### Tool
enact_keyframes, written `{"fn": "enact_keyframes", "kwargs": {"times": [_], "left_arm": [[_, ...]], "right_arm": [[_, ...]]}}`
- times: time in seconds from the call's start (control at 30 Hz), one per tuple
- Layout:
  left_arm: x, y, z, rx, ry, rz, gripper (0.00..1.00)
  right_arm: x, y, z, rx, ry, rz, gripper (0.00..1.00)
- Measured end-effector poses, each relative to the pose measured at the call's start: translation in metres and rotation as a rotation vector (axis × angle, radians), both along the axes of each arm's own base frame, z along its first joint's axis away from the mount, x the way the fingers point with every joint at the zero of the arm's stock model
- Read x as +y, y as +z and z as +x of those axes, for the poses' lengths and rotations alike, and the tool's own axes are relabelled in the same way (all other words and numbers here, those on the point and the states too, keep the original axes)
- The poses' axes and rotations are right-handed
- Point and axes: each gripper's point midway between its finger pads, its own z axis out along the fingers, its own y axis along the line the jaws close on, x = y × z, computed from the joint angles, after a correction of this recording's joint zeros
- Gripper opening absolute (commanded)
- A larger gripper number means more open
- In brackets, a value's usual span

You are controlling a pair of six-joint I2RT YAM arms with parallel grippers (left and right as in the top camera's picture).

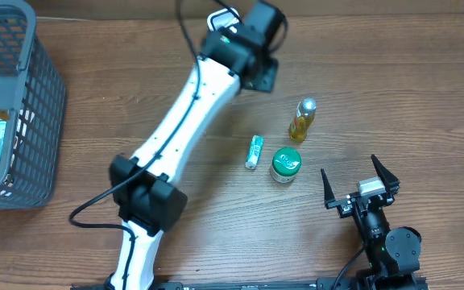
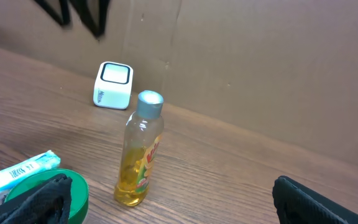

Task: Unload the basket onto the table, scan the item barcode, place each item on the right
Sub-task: 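Move the left gripper back into the grey basket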

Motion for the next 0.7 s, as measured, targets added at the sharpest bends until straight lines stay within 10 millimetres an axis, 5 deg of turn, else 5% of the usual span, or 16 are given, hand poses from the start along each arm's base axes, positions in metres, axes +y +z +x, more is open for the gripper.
{"fn": "enact_keyframes", "kwargs": {"times": [0.3,0.7], "left_arm": [[0.097,0.082,0.014,-0.125,0.130,0.058,0.79],[0.257,0.149,-0.003,-0.245,0.443,0.168,0.80]], "right_arm": [[0.000,0.000,0.000,-0.001,0.000,0.000,1.00],[0.000,0.000,0.000,-0.001,0.000,-0.001,1.00]]}}
